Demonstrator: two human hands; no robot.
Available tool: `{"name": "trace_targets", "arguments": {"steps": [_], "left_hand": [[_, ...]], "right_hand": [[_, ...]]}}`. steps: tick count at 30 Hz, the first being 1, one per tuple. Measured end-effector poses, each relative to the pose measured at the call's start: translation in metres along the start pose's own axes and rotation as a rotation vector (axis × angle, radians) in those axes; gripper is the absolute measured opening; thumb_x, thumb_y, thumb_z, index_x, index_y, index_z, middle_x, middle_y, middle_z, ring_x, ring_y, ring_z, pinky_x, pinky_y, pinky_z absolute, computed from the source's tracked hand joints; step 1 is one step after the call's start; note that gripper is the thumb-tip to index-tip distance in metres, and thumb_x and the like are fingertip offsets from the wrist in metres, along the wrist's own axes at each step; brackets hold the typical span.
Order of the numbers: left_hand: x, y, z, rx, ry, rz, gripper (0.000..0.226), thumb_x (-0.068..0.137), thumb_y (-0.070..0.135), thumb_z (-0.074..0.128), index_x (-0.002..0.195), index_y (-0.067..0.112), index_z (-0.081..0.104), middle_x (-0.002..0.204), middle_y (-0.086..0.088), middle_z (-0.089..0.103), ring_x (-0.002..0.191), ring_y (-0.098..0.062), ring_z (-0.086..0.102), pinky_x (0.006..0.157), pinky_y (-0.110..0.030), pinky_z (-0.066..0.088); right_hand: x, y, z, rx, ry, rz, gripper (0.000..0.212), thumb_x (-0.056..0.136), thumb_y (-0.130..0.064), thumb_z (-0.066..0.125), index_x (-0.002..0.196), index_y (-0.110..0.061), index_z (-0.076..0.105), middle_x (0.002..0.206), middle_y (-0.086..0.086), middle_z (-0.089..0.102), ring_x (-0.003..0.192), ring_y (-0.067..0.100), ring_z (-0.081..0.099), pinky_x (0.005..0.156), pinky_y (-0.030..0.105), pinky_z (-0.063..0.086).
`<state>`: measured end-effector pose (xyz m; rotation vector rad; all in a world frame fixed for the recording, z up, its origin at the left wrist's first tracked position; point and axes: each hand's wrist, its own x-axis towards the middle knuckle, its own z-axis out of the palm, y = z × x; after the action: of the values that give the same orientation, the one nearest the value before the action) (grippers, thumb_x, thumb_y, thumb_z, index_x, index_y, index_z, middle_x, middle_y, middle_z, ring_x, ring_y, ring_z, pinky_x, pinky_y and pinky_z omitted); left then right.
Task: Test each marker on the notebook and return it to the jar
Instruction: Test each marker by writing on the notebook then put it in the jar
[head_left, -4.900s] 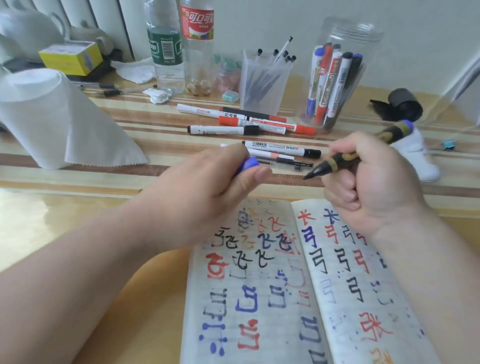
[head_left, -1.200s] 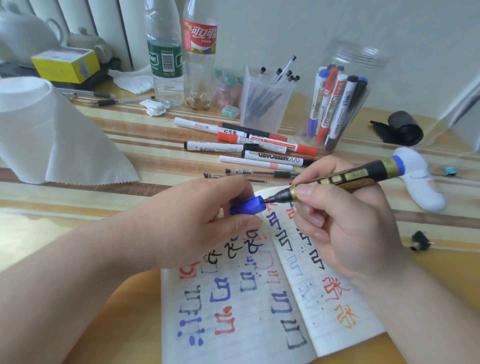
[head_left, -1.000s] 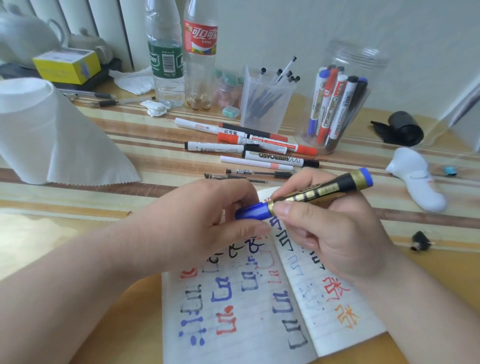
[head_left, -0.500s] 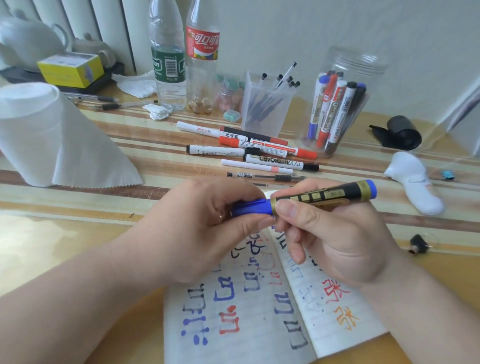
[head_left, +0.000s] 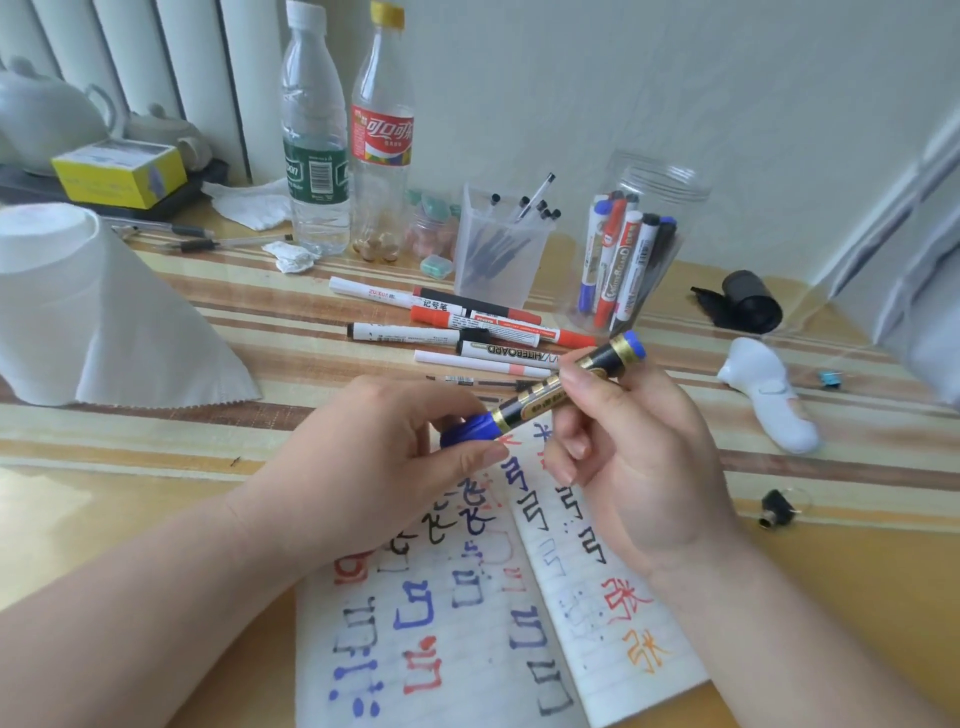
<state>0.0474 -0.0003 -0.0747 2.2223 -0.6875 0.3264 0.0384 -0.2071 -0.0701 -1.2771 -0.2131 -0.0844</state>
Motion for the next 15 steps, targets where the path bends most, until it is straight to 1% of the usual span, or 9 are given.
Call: {"name": "trace_targets", "arguments": {"steps": [2,3,5,6,8,10,12,13,15], "left_hand": [[0.0,-0.001,0.0,0.026,-0.014,-0.021,0.028,0.084,0.059,0.061,0.089,0.033,0.072,0.083,0.031,0.062,0.067,-0.003,0.06,0.052,-0.019,0.044],[0.0,-0.001,0.0,0.042,-0.021,-0.032,0.028,0.083,0.06,0.061,0.092,0.036,0.071,0.087,0.039,0.06,0.069,0.0,0.06,0.051,-0.017,0.041],[0.0,-0.003,0.001,0.058,-0.045,-0.071,0.032,0.081,0.059,0.063,0.107,0.042,0.068,0.094,0.048,0.055,0.073,0.005,0.06,0.055,-0.014,0.04],[0.0,-0.004,0.002,0.066,-0.06,-0.085,0.04,0.081,0.057,0.065,0.119,0.047,0.063,0.1,0.049,0.053,0.076,0.005,0.06,0.057,-0.016,0.042],[-0.001,-0.005,0.001,0.095,-0.084,-0.103,0.057,0.08,0.06,0.063,0.133,0.056,0.044,0.108,0.047,0.052,0.082,0.006,0.06,0.058,-0.02,0.047],[-0.001,-0.005,0.0,0.136,-0.092,-0.147,0.063,0.079,0.064,0.061,0.135,0.059,0.034,0.104,0.039,0.055,0.082,0.006,0.059,0.06,-0.023,0.051],[-0.001,-0.007,0.001,0.199,-0.096,-0.191,0.063,0.081,0.067,0.061,0.136,0.056,0.033,0.098,0.033,0.058,0.077,0.003,0.058,0.065,-0.024,0.051],[-0.001,-0.008,0.002,0.237,-0.102,-0.203,0.061,0.082,0.069,0.06,0.135,0.054,0.034,0.099,0.032,0.056,0.079,0.003,0.057,0.065,-0.022,0.049],[-0.001,-0.008,0.004,0.28,-0.106,-0.215,0.06,0.084,0.07,0.057,0.138,0.051,0.038,0.107,0.03,0.054,0.087,0.001,0.053,0.068,-0.021,0.042]], "right_hand": [[0.0,0.001,-0.001,-0.081,0.042,-0.07,0.012,0.08,-0.027,0.075,0.081,-0.017,0.069,0.067,0.006,0.053,0.054,0.017,0.047,0.047,0.032,0.043],[0.0,0.001,-0.002,-0.144,0.064,-0.102,0.017,0.081,-0.029,0.075,0.084,-0.014,0.068,0.069,0.007,0.055,0.056,0.018,0.049,0.048,0.034,0.044],[0.0,0.001,-0.001,-0.27,0.091,-0.139,0.028,0.084,-0.033,0.075,0.094,-0.007,0.067,0.077,0.013,0.062,0.06,0.023,0.057,0.053,0.04,0.048],[0.0,-0.001,-0.001,-0.313,0.091,-0.143,0.03,0.086,-0.033,0.075,0.099,-0.007,0.067,0.082,0.015,0.065,0.063,0.024,0.061,0.055,0.042,0.051],[-0.001,-0.008,-0.001,-0.358,0.09,-0.157,0.023,0.089,-0.025,0.074,0.104,-0.009,0.068,0.084,0.011,0.068,0.067,0.021,0.066,0.053,0.039,0.054],[-0.001,-0.02,-0.001,-0.385,0.11,-0.22,0.026,0.088,-0.017,0.072,0.113,-0.011,0.063,0.085,0.012,0.07,0.068,0.019,0.068,0.049,0.031,0.054],[0.003,-0.038,0.0,-0.446,0.155,-0.325,0.04,0.089,-0.012,0.071,0.125,-0.024,0.055,0.085,0.015,0.072,0.065,0.022,0.07,0.049,0.031,0.055],[0.006,-0.048,0.001,-0.489,0.176,-0.387,0.046,0.091,-0.009,0.07,0.127,-0.03,0.051,0.083,0.014,0.073,0.063,0.023,0.07,0.05,0.031,0.057],[0.018,-0.069,0.0,-0.569,0.222,-0.501,0.048,0.094,-0.002,0.069,0.127,-0.031,0.05,0.077,0.01,0.073,0.061,0.02,0.071,0.054,0.032,0.06]]}}
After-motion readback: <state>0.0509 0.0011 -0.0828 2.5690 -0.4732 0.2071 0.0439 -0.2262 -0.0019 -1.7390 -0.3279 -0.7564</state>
